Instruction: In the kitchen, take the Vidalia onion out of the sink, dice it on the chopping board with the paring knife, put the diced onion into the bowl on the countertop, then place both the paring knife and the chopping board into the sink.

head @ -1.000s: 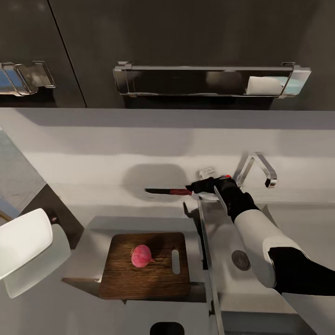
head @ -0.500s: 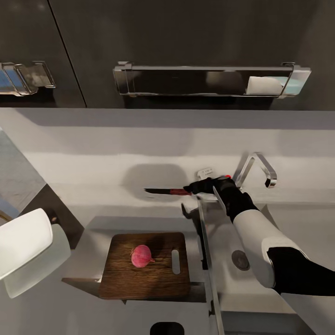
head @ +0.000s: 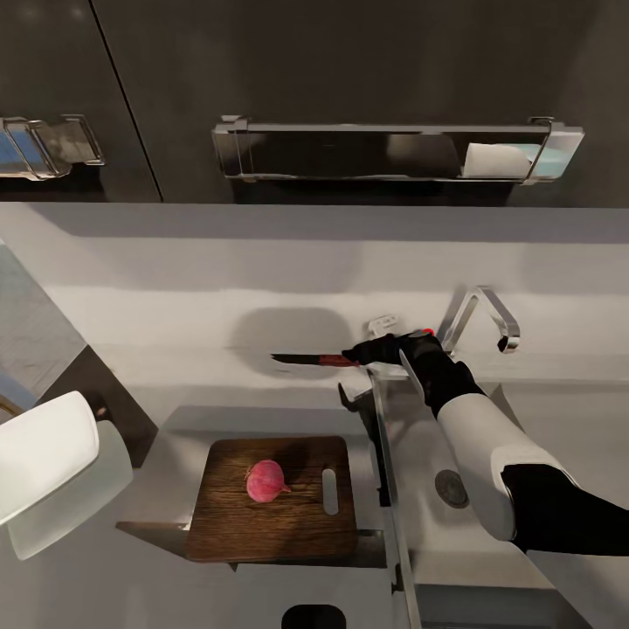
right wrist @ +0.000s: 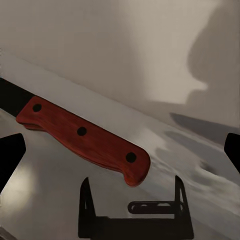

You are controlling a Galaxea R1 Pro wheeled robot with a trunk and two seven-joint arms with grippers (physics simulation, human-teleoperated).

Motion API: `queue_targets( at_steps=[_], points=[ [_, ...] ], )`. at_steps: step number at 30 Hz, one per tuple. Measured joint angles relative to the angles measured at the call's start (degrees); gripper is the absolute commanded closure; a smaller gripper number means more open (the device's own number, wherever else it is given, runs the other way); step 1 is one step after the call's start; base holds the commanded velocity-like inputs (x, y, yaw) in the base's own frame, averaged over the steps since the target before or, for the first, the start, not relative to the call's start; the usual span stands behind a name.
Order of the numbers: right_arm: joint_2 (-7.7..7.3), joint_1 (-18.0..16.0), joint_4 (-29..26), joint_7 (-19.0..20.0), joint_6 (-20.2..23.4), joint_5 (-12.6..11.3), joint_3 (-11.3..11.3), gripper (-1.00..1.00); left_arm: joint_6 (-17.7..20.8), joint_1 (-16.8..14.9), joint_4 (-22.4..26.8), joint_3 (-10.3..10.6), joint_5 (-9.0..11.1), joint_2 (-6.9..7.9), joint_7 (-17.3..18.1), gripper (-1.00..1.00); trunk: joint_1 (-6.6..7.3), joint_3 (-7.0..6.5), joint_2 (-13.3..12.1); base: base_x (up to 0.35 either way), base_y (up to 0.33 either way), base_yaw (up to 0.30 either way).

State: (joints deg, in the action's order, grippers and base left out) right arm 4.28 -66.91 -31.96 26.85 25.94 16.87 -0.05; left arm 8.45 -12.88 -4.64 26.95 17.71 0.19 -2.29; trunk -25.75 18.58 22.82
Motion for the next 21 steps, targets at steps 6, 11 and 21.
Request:
queue_targets(
  at_steps=[6, 11, 21],
  points=[
    [0.01, 0.0, 0.0, 0.0, -0.9, 0.0, 0.0, -1.00, 0.0, 0.0, 0.0, 0.0, 0.0, 0.00, 0.0, -1.00, 0.00, 0.00, 0.0, 0.000, 0.000, 0.000],
    [0.01, 0.0, 0.0, 0.0, -1.0, 0.0, 0.1, -1.00, 0.0, 0.0, 0.0, 0.0, 0.0, 0.00, 0.0, -1.00, 0.00, 0.00, 0.0, 0.000, 0.000, 0.000],
    [0.02, 0.0, 0.2, -0.1, -0.9, 0.1, 0.1, -1.00, 0.0, 0.0, 0.0, 0.0, 0.0, 0.00, 0.0, -1.00, 0.00, 0.18, 0.0, 0.000, 0.000, 0.000]
  ],
)
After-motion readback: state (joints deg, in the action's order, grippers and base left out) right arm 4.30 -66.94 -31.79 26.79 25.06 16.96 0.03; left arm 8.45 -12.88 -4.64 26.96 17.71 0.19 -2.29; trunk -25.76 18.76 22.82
